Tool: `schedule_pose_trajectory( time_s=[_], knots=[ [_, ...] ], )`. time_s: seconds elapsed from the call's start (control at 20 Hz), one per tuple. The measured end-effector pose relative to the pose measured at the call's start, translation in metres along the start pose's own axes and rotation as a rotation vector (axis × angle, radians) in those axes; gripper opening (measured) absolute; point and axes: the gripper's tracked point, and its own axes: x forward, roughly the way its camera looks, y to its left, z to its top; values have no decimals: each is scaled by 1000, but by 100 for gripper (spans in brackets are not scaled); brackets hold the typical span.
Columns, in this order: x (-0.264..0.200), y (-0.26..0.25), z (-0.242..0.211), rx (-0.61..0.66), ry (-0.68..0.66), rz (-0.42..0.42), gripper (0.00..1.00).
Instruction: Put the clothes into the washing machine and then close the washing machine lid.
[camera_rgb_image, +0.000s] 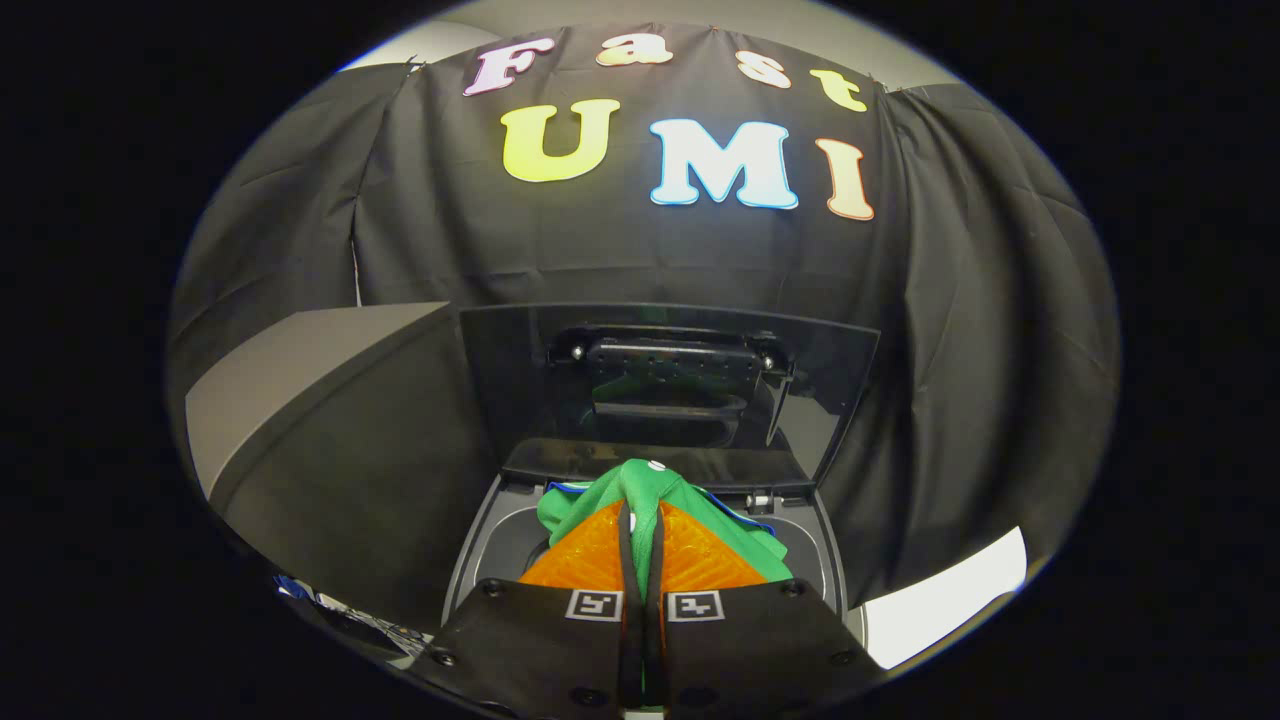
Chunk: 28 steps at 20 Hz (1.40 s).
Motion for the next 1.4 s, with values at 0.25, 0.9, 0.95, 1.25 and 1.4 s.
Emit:
schedule_pose_trajectory(
  time_s=[0.25,0.9,0.95,1.25,1.4],
  knots=[
    [10,3,-26,23,76,5,10],
    [2,5,-3,38,26,-18,96],
    [1,4,-2,35,21,-24,96],
    [-5,-4,28,42,-52,-47,96],
    [-7,-5,49,42,-99,-50,96]
  ],
)
